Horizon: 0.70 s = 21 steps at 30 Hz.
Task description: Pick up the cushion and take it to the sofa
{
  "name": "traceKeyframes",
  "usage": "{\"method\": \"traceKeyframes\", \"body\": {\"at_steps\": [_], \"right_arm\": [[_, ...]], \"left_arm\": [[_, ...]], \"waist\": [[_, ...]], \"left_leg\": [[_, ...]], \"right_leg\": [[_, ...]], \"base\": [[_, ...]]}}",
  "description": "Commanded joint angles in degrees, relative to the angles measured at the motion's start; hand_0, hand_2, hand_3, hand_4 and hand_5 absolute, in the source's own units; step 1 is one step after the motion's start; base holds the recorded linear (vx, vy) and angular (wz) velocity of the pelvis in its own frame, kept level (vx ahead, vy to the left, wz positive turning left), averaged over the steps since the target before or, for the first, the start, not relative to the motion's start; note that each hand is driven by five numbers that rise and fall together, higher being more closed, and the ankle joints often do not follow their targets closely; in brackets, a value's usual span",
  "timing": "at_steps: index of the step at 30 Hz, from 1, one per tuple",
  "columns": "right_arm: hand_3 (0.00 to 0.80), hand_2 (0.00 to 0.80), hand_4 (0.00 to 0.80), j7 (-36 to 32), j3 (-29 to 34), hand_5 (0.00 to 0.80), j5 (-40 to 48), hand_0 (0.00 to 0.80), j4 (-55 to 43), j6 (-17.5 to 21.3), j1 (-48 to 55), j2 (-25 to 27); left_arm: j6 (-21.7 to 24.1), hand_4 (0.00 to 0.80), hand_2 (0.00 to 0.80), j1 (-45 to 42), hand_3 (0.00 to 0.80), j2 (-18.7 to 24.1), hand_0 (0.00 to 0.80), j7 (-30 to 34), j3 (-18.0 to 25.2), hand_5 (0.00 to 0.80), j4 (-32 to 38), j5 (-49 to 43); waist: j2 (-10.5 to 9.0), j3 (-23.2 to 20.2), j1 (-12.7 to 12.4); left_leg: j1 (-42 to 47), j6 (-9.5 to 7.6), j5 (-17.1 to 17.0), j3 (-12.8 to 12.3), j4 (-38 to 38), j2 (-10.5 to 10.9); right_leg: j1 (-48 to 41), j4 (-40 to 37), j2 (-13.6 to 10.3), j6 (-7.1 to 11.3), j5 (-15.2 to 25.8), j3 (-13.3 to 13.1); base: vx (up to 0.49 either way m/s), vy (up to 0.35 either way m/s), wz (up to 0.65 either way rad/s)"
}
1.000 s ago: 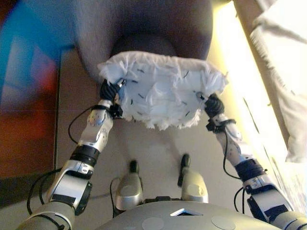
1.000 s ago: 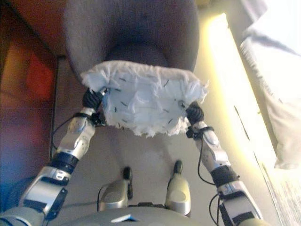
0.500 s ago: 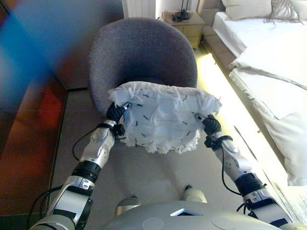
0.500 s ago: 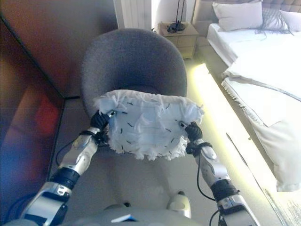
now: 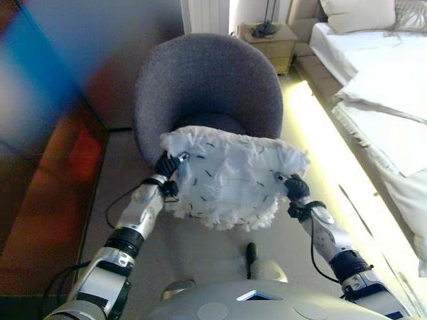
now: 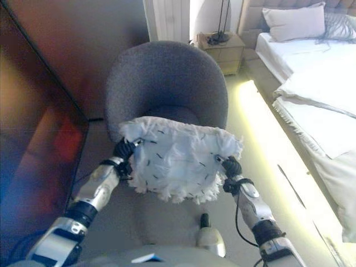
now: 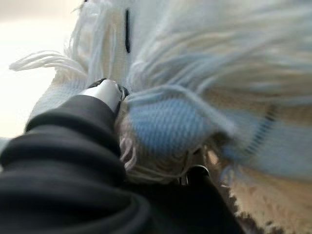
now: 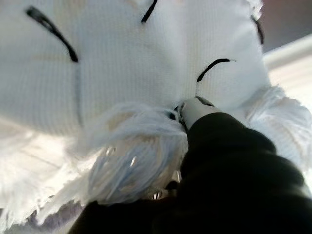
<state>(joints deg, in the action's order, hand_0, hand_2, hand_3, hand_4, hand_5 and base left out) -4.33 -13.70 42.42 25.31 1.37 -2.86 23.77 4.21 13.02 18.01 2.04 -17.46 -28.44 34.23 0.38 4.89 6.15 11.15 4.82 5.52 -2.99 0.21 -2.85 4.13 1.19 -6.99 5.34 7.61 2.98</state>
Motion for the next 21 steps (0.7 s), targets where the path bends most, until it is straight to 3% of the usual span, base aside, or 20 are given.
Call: {"method": "traceKeyframes", "body": {"at_steps": [1,3,5,7,10,12,13,16,17,21], "right_arm": [[0.800,0.800,0.800,-5.32,2.10,0.800,0.66,0.800,-6.14,4.50,-1.70,-2.55],[0.800,0.800,0.800,-5.19,1.29,0.800,0.52,0.800,-7.94,3.52,-1.20,-2.30],[0.800,0.800,0.800,-5.69,0.10,0.800,0.47,0.800,-8.88,3.09,-1.52,-1.88],[0.800,0.800,0.800,-6.46,-0.70,0.800,0.28,0.800,-9.24,3.02,-1.73,-1.10],[0.800,0.800,0.800,-6.63,-1.17,0.800,1.61,0.800,-9.17,3.25,-2.12,0.27],[0.800,0.800,0.800,-6.70,-0.90,0.800,2.55,0.800,-8.80,3.70,-2.30,0.55],[0.800,0.800,0.800,-6.54,-0.63,0.800,3.13,0.800,-9.14,4.07,-2.24,0.34],[0.800,0.800,0.800,-4.20,-0.23,0.800,2.74,0.800,-10.54,3.60,-2.80,-0.08],[0.800,0.800,0.800,-3.30,-0.19,0.800,2.39,0.800,-10.72,3.56,-3.07,-0.05],[0.800,0.800,0.800,-2.08,0.00,0.800,2.79,0.800,-10.07,2.78,-3.77,0.69]], "left_arm": [[5.98,0.800,0.800,3.04,0.800,2.42,0.800,0.47,3.88,0.800,5.67,-0.91],[5.69,0.800,0.800,1.55,0.800,2.69,0.800,0.21,4.55,0.800,6.69,-0.07],[5.95,0.800,0.800,1.57,0.800,2.95,0.800,-0.33,4.87,0.800,6.62,0.30],[6.42,0.800,0.800,2.37,0.800,2.88,0.800,-0.35,4.98,0.800,6.17,0.77],[6.58,0.800,0.800,3.10,0.800,2.34,0.800,-0.95,4.86,0.800,6.29,0.73],[6.52,0.800,0.800,3.39,0.800,1.91,0.800,-0.76,4.64,0.800,6.32,0.33],[6.53,0.800,0.800,2.97,0.800,1.81,0.800,-0.28,4.57,0.800,6.91,-0.39],[5.65,0.800,0.800,2.78,0.800,2.41,0.800,0.31,4.18,0.800,8.49,0.68],[5.49,0.800,0.800,3.17,0.800,2.56,0.800,0.91,4.07,0.800,8.45,1.55],[6.41,0.800,0.800,5.94,0.800,1.26,0.800,0.58,2.18,0.800,5.67,3.23]], "waist": [[-4.17,-4.37,-0.16],[-3.65,-5.29,0.37],[-3.15,-6.03,1.19],[-3.42,-6.27,1.74],[-4.59,-5.94,1.57],[-5.02,-5.26,0.89],[-5.15,-4.77,0.26],[-4.89,-4.20,-0.81],[-4.34,-4.15,-1.04],[-3.00,-4.09,-2.09]], "left_leg": [[1.44,-8.89,8.16,-0.58,10.08,8.09],[2.32,-6.86,4.83,-2.14,13.15,5.90],[1.74,-3.96,-2.04,-3.87,18.74,2.40],[-0.36,-2.04,-6.47,-5.39,25.87,0.14],[-7.60,-1.00,-8.77,-6.49,39.41,-1.96],[-11.64,-1.26,-7.85,-7.21,41.65,-4.04],[-12.96,-1.28,-8.13,-7.56,39.31,-4.98],[-11.90,-1.36,-9.51,-7.91,28.38,-5.19],[-11.45,-1.16,-10.89,-7.53,20.93,-5.62],[-14.92,0.63,-15.40,-5.47,3.56,-6.45]], "right_leg": [[8.76,-1.74,-2.80,4.69,7.21,-0.98],[8.22,0.83,-1.85,3.37,5.92,-0.92],[6.95,2.63,0.28,1.59,2.85,-1.78],[5.20,2.72,1.25,-0.12,1.06,-2.19],[1.87,2.99,1.58,-2.86,-1.48,-1.57],[-0.61,2.86,1.40,-3.66,-2.84,0.46],[-2.02,2.74,1.31,-3.79,-3.52,1.58],[-4.38,2.28,1.42,-3.21,-4.62,2.22],[-5.01,2.54,1.82,-2.88,-5.48,1.92],[-9.29,2.22,2.54,-1.87,-8.47,0.47]], "base": [[0.485,-0.208,-0.17],[0.402,-0.206,-0.14],[0.367,-0.252,-0.12],[0.369,-0.270,-0.10],[0.275,-0.241,0.02],[0.189,-0.147,-0.04],[0.153,-0.046,0.00],[0.203,0.060,0.09],[0.192,0.131,0.13],[0.269,0.155,0.26]]}}
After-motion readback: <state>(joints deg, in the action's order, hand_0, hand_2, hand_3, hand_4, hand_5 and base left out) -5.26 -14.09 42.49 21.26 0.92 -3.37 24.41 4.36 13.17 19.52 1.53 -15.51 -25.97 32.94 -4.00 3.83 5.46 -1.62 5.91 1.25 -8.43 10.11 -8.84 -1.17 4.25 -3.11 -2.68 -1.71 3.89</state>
